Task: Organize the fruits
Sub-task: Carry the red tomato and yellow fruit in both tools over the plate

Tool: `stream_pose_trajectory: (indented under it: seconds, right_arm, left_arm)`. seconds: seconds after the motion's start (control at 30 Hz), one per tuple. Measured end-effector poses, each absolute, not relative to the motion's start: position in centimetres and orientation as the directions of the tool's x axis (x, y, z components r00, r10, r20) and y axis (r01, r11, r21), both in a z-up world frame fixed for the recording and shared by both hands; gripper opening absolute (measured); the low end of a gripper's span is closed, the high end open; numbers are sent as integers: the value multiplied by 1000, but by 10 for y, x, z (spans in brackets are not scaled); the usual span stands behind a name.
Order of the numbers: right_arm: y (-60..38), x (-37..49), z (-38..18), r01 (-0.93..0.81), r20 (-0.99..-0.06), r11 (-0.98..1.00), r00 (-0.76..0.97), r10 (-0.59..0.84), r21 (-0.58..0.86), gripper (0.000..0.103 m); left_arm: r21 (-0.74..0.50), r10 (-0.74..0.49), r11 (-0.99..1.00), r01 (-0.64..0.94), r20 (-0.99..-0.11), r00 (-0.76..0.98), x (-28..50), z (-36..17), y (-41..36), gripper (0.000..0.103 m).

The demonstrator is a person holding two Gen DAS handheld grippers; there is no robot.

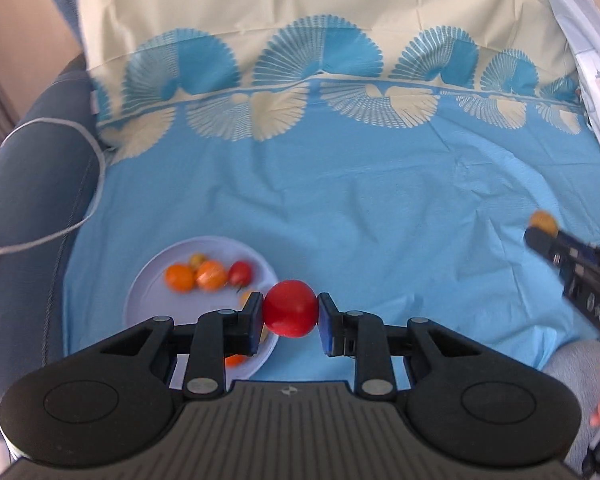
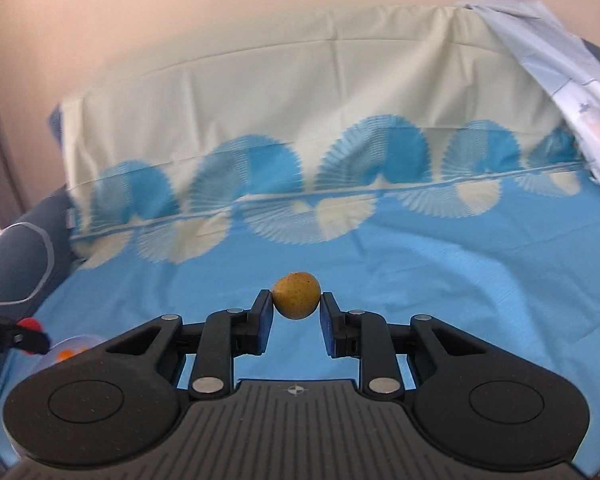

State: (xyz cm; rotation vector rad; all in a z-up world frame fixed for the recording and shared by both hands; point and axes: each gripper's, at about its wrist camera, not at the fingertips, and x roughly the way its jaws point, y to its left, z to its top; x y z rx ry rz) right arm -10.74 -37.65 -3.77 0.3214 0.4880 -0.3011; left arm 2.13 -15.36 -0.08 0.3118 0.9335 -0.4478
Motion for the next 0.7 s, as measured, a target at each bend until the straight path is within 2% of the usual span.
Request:
stream_pose_trajectory:
  seconds: [0.23,0.47,0.7]
  right_arm:
    - [-264,-161,7,148,-516,955,857,6,258,27]
    - [-197,-197,28,38,-514,979,855,71,199,27]
    - [-154,-213,38,-69,-517,994,850,105,89,27]
  left_arm:
    - [17,-250,899,437,-800,546,-33,16,-63,31]
    - [34,-202,935,354,-769,607,-72,19,-1,31]
    - [-33,-229,949,312,-753,617,-97,20,25,32]
